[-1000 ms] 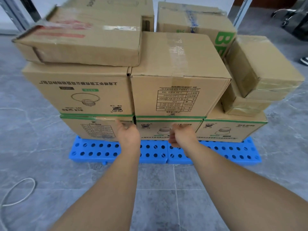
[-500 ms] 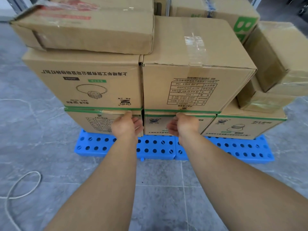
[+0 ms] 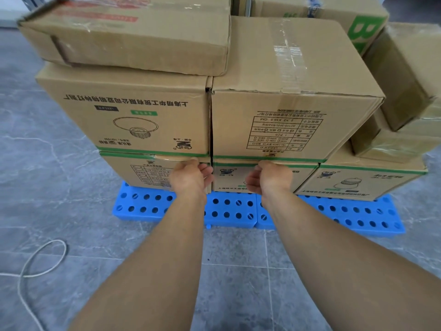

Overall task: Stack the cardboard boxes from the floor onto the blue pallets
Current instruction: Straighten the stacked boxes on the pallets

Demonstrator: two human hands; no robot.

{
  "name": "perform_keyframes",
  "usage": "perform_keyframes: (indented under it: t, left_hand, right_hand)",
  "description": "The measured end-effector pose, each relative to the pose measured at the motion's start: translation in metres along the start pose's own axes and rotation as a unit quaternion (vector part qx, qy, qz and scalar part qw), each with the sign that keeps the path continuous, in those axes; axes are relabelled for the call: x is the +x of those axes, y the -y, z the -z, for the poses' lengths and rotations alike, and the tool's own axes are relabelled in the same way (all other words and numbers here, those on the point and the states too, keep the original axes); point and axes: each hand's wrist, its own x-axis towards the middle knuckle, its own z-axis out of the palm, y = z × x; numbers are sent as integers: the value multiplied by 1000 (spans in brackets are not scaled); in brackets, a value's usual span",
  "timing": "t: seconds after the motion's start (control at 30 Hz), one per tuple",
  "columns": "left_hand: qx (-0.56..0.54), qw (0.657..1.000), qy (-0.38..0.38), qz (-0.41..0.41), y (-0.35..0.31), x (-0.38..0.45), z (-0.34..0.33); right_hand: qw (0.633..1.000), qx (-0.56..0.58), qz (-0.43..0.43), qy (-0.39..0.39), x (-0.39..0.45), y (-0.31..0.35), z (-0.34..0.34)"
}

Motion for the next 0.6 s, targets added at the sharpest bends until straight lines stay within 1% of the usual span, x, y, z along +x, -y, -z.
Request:
perform_keyframes:
  t: [0.17, 0.23, 0.3, 0.33, 0.4, 0.47, 0.53, 0.6]
  left_hand:
    - [9, 1000, 26, -3, 3, -1, 2]
    - [36, 999, 37, 8, 1, 3, 8]
    - [78, 996, 33, 15, -3, 9, 19]
    - [102, 995, 16, 9, -6, 13, 26]
    - [139, 989, -46, -21, -12, 17, 41]
    - [139, 982, -106, -71, -25, 21, 60]
    - [130, 975, -126, -126, -42, 28, 79]
    - [134, 970, -131, -153, -59, 39, 93]
  right_hand:
    - [1000, -12, 13, 7, -1, 0, 1]
    - [999, -31, 23, 14, 0, 0, 9]
    - [998, -48, 28, 14, 3, 1, 20]
    - [998, -53, 28, 11, 5, 2, 27]
    - [998, -63, 32, 1, 9, 5, 41]
    - [997, -71, 40, -3, 11, 7, 50]
    - [995, -77, 56, 0, 9, 9, 52]
    - [993, -94, 73, 11, 4, 9, 49]
